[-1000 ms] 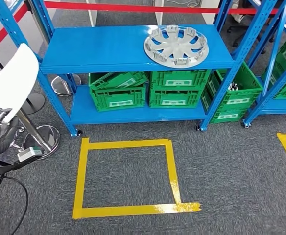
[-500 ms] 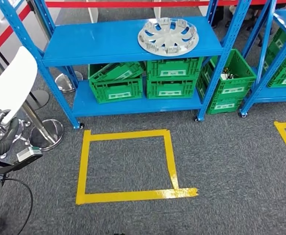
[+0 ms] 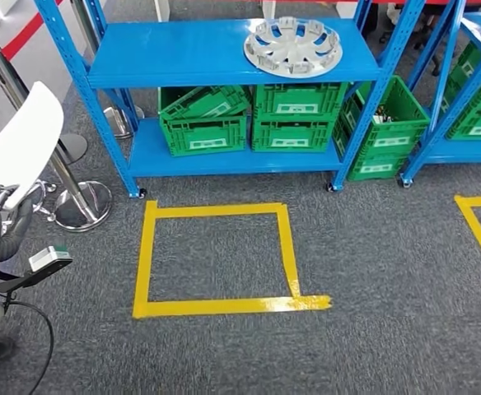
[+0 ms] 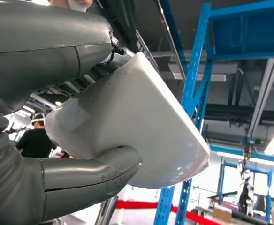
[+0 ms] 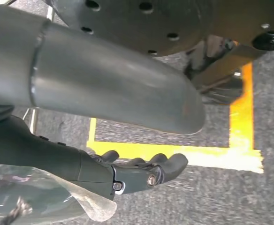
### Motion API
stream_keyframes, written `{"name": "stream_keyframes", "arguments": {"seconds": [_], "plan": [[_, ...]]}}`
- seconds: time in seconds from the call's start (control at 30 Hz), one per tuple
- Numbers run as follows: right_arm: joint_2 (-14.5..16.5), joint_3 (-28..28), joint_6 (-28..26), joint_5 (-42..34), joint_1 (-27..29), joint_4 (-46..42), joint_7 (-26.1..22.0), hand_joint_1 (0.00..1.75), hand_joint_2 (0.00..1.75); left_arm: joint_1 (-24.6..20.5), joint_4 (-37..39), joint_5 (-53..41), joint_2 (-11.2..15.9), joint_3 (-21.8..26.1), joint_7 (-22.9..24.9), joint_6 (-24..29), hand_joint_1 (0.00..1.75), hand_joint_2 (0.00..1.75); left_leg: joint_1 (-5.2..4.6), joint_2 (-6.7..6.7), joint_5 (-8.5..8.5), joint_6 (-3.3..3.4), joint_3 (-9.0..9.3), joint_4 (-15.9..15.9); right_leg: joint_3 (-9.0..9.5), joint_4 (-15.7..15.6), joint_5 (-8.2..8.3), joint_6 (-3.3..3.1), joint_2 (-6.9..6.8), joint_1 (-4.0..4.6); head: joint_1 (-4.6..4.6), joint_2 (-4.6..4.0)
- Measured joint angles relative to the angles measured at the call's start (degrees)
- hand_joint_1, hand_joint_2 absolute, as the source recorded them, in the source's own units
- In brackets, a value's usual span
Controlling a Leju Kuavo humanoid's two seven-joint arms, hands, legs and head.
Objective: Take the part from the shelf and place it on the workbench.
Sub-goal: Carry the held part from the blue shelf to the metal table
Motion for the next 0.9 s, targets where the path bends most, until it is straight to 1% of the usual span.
{"name": "stream_keyframes", "arguments": {"seconds": [0.03, 0.07, 0.1, 0.13, 0.17, 0.2, 0.23, 0.27, 0.3, 0.33, 0.37, 0.4, 0.43, 0.47, 0.5, 0.53, 0.57, 0.6, 0.63, 0.67, 0.7, 0.73, 0.77, 0.8, 0.83, 0.87, 0.9], "plan": [[-0.01, 0.02, -0.01, 0.01, -0.02, -0.02, 0.00, 0.00, 0.00, 0.06, 0.00, 0.01, -0.02, 0.00, 0.00, 0.00, 1.75, 1.75, 0.01, 0.00, 0.72, -0.16, -0.86, 0.03, 1.81, -1.21, 1.99, -0.01, 0.00, -0.04, 0.00, 0.00], [-0.01, 0.03, -0.01, 0.01, -0.03, -0.04, 0.00, 0.00, 0.00, 0.09, 0.00, 0.01, -0.03, 0.00, 0.00, 0.01, 1.75, 1.75, 0.02, 0.00, 1.39, -0.35, -1.63, 0.05, 4.48, -4.21, 3.68, -0.10, 0.01, -0.07, 0.02, 0.00], [-0.01, 0.05, -0.02, 0.01, -0.06, -0.06, 0.00, 0.00, 0.00, 0.07, 0.00, 0.02, -0.02, 0.00, 0.00, 0.01, 1.75, 1.75, -0.02, -0.02, 2.00, -0.60, -2.28, 0.10, 7.98, -8.76, 4.19, -0.26, 0.03, -0.03, 0.02, 0.00], [0.00, 0.07, -0.02, 0.01, -0.13, -0.09, -0.02, 0.00, 0.00, -0.03, 0.00, 0.04, 0.02, -0.01, 0.01, 0.02, 1.75, 1.75, -0.08, -0.01, 2.66, -0.88, -2.79, 0.16, 11.33, -13.64, 3.70, -0.56, 0.09, 0.02, -0.02, 0.00], [0.00, 0.09, -0.01, 0.01, -0.19, -0.12, -0.04, 0.00, 0.00, -0.19, 0.00, 0.08, 0.07, -0.02, 0.01, 0.02, 1.75, 1.75, -0.09, 0.01, 3.36, -1.14, -3.08, 0.10, 13.44, -17.09, 2.93, -0.87, 0.16, 0.13, -0.02, 0.00], [0.01, 0.12, -0.01, 0.02, -0.26, -0.17, -0.06, 0.00, 0.00, -0.38, 0.00, 0.11, 0.10, -0.05, 0.02, 0.02, 1.75, 1.75, -0.08, 0.03, 4.08, -1.46, -3.27, -0.11, 14.51, -19.28, 2.27, -1.15, 0.24, 0.27, -0.02, 0.00], [0.02, 0.15, 0.01, 0.02, -0.29, -0.23, -0.08, 0.00, 0.00, -0.55, 0.00, 0.15, 0.14, -0.10, 0.02, 0.02, 1.75, 1.75, -0.03, 0.04, 4.84, -1.79, -3.38, -0.36, 14.29, -19.95, 2.35, -1.53, 0.28, 0.32, -0.03, 0.00], [0.09, 0.18, 0.02, 0.02, -0.28, -0.29, -0.08, 0.00, 0.00, -0.66, 0.02, 0.16, 0.15, -0.15, 0.02, 0.01, 1.75, 1.75, 0.07, -0.01, 4.96, -2.11, -3.53, -0.53, 13.60, -19.79, 2.93, -1.95, 0.20, 0.31, -0.02, 0.00], [0.16, 0.22, 0.03, 0.02, -0.29, -0.34, -0.07, 0.00, 0.00, -0.75, 0.05, 0.16, 0.20, -0.21, 0.04, 0.00, 1.75, 1.75, 0.12, -0.08, 3.96, -2.45, -3.80, -0.02, 13.19, -19.87, 3.47, -2.49, 0.10, 0.24, -0.07, 0.00], [0.24, 0.26, 0.04, 0.01, -0.28, -0.39, -0.07, 0.00, 0.00, -0.85, 0.09, 0.16, 0.26, -0.29, 0.06, -0.01, 1.75, 1.75, 0.16, -0.15, 1.81, -2.73, -4.27, 1.64, 12.78, -19.94, 4.09, -3.05, -0.02, 0.16, -0.21, 0.00], [0.31, 0.30, 0.04, 0.01, -0.28, -0.42, -0.07, 0.00, 0.00, -0.98, 0.14, 0.16, 0.32, -0.38, 0.08, -0.02, 1.75, 1.75, 0.23, -0.19, -1.15, -2.95, -4.90, 4.40, 12.36, -19.95, 4.66, -3.47, -0.12, 0.14, -0.30, 0.00], [0.31, 0.33, 0.03, 0.00, -0.27, -0.44, -0.08, 0.00, 0.00, -1.13, 0.19, 0.17, 0.38, -0.51, 0.10, -0.02, 1.75, 1.75, 0.24, -0.20, -4.11, -3.14, -5.64, 8.28, 11.83, -19.92, 5.22, -3.72, -0.14, 0.23, -0.38, 0.00], [0.31, 0.36, 0.01, -0.01, -0.27, -0.48, -0.08, 0.00, 0.00, -1.22, 0.23, 0.18, 0.41, -0.67, 0.11, -0.02, 1.75, 1.75, 0.26, -0.20, -6.09, -3.27, -6.29, 12.31, 11.16, -19.84, 5.77, -3.81, -0.16, 0.33, -0.43, 0.00], [0.32, 0.38, -0.02, -0.01, -0.26, -0.53, -0.09, 0.00, 0.00, -1.27, 0.27, 0.22, 0.42, -0.85, 0.11, -0.02, 1.75, 1.75, 0.26, -0.21, -6.72, -3.33, -6.54, 15.38, 10.42, -19.72, 6.27, -3.86, -0.18, 0.43, -0.40, 0.00], [0.33, 0.40, -0.04, 0.00, -0.26, -0.61, -0.09, 0.00, 0.00, -1.29, 0.31, 0.28, 0.43, -1.04, 0.11, -0.02, 1.75, 1.75, 0.25, -0.21, -6.16, -3.29, -6.12, 16.83, 9.66, -19.53, 6.73, -3.87, -0.18, 0.51, -0.42, 0.00], [0.34, 0.42, -0.03, 0.01, -0.26, -0.70, -0.09, 0.00, 0.00, -1.32, 0.34, 0.35, 0.46, -1.23, 0.11, -0.02, 1.75, 1.75, 0.23, -0.23, -4.80, -3.14, -4.70, 15.89, 9.00, -19.30, 7.08, -3.84, -0.18, 0.58, -0.41, 0.00], [0.39, 0.44, -0.02, 0.03, -0.26, -0.79, -0.09, 0.00, 0.00, -1.39, 0.36, 0.43, 0.51, -1.38, 0.11, -0.02, 1.75, 1.75, 0.17, -0.25, -3.34, -2.87, -2.34, 12.83, 8.48, -19.04, 7.31, -3.77, -0.16, 0.62, -0.42, 0.00], [0.46, 0.46, -0.01, 0.05, -0.26, -0.87, -0.09, 0.00, 0.00, -1.54, 0.36, 0.47, 0.62, -1.51, 0.11, -0.02, 1.75, 1.75, 0.04, -0.27, -2.66, -2.45, 0.49, 8.73, 8.02, -18.78, 7.48, -3.65, -0.15, 0.67, -0.40, 0.00], [0.52, 0.48, 0.00, 0.07, -0.29, -0.94, -0.11, 0.00, 0.00, -1.71, 0.36, 0.50, 0.77, -1.60, 0.11, -0.02, 1.75, 1.75, -0.13, -0.28, -2.51, -2.07, 2.97, 4.75, 7.65, -18.52, 7.64, -3.46, -0.14, 0.71, -0.38, 0.00], [0.59, 0.50, -0.01, 0.09, -0.32, -1.01, -0.14, 0.00, 0.00, -1.88, 0.36, 0.52, 0.92, -1.66, 0.11, -0.01, 1.75, 1.75, -0.32, -0.29, -2.78, -1.75, 4.60, 1.90, 7.31, -18.31, 7.85, -3.17, -0.14, 0.71, -0.39, -0.01], [0.63, 0.53, -0.01, 0.09, -0.34, -1.07, -0.16, 0.00, 0.00, -2.07, 0.37, 0.54, 1.08, -1.70, 0.11, -0.01, 1.75, 1.75, -0.51, -0.29, -3.22, -1.53, 5.30, 0.43, 6.98, -18.19, 8.10, -2.82, -0.16, 0.67, -0.40, -0.01], [0.63, 0.58, -0.01, 0.11, -0.34, -1.12, -0.18, 0.00, 0.00, -2.22, 0.37, 0.56, 1.20, -1.74, 0.11, 0.00, 1.75, 1.75, -0.61, -0.29, -3.28, -1.43, 5.36, -0.25, 6.75, -18.11, 8.35, -2.46, -0.16, 0.64, -0.43, -0.01], [0.63, 0.64, 0.01, 0.15, -0.31, -1.16, -0.19, 0.00, 0.00, -2.36, 0.37, 0.57, 1.28, -1.80, 0.11, 0.00, 1.75, 1.75, -0.49, -0.22, -3.24, -1.24, 5.35, -0.71, 6.41, -18.00, 8.33, -2.13, -0.15, 0.60, -0.44, -0.01], [0.62, 0.69, 0.02, 0.19, -0.28, -1.19, -0.20, 0.00, 0.00, -2.50, 0.37, 0.60, 1.34, -1.88, 0.11, 0.00, 1.75, 1.75, -0.35, -0.14, -3.08, -0.96, 5.35, -1.18, 5.96, -17.47, 7.84, -1.80, -0.10, 0.61, -0.40, 0.00], [0.61, 0.74, 0.03, 0.23, -0.26, -1.22, -0.21, 0.00, 0.00, -2.62, 0.38, 0.62, 1.38, -1.98, 0.11, 0.00, 1.75, 1.75, -0.17, -0.06, -2.89, -0.63, 5.29, -1.62, 5.09, -15.86, 6.67, -1.46, -0.03, 0.60, -0.32, 0.00], [0.60, 0.77, 0.04, 0.27, -0.27, -1.24, -0.23, 0.00, 0.00, -2.69, 0.38, 0.64, 1.38, -2.11, 0.11, 0.00, 1.75, 1.75, -0.01, 0.02, -2.68, -0.32, 5.13, -1.85, 3.72, -13.03, 4.92, -1.13, 0.03, 0.51, -0.24, 0.00], [0.60, 0.79, 0.04, 0.27, -0.24, -1.26, -0.24, 0.00, 0.00, -2.73, 0.40, 0.66, 1.37, -2.25, 0.11, 0.00, 1.75, 1.75, -0.02, 0.04, -2.49, -0.10, 4.87, -1.85, 2.05, -9.12, 2.91, -0.78, 0.06, 0.36, -0.19, 0.00]]}}
